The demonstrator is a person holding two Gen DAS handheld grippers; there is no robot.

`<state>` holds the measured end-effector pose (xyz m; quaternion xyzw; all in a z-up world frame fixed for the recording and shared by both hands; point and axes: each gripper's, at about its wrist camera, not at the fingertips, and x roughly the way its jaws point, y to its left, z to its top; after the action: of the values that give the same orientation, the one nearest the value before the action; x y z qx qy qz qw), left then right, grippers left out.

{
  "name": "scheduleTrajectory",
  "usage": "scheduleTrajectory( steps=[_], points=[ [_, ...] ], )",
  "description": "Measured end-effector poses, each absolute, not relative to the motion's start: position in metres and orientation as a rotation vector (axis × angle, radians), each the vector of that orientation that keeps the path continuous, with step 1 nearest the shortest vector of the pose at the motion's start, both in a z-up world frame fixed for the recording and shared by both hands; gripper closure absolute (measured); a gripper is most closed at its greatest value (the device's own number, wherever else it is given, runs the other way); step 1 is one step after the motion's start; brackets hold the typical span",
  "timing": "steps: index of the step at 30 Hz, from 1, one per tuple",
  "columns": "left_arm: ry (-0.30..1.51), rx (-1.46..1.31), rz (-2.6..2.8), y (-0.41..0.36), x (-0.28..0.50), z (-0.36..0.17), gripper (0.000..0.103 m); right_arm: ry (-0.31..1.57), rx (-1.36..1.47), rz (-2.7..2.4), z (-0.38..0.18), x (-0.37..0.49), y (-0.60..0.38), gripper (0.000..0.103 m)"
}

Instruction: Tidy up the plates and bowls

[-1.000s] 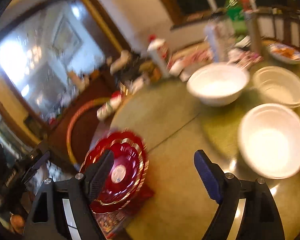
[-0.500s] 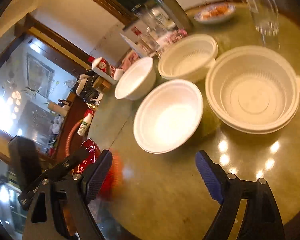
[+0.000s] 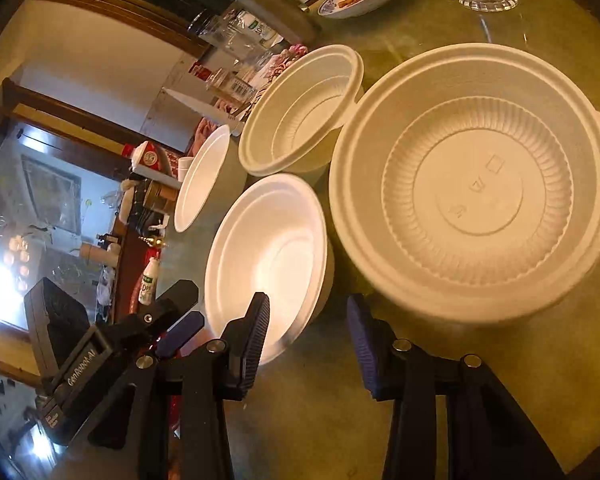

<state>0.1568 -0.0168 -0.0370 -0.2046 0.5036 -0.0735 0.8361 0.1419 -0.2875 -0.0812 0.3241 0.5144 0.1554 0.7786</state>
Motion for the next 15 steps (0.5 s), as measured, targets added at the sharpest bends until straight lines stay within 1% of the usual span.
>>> scheduleTrajectory(
  steps=[1, 2, 3, 7, 15],
  points=[
    [1.08, -0.403, -0.185, -0.022, 0.16, -0.039, 0.078, 1.111, 0.707, 0.333, -0.083, 0.143, -0.287, 0.094],
    [1.102, -0.328, -0.162, -0.027, 0.161, -0.041, 0.097, 1.108, 0.713, 0.334, -0.084, 0.143, -0.287, 0.095],
    [1.099, -0.302, -0.151, -0.029, 0.16, -0.042, 0.095, 1.099, 0.698, 0.299, -0.083, 0.144, -0.287, 0.096],
    [1.125, -0.368, -0.168, -0.021, 0.157, -0.049, 0.095, 1.066, 0.707, 0.301, -0.078, 0.141, -0.287, 0.096],
    [1.092, -0.382, -0.161, -0.008, 0.141, -0.037, 0.096, 1.06, 0.674, 0.328, -0.071, 0.14, -0.271, 0.096]
  ],
)
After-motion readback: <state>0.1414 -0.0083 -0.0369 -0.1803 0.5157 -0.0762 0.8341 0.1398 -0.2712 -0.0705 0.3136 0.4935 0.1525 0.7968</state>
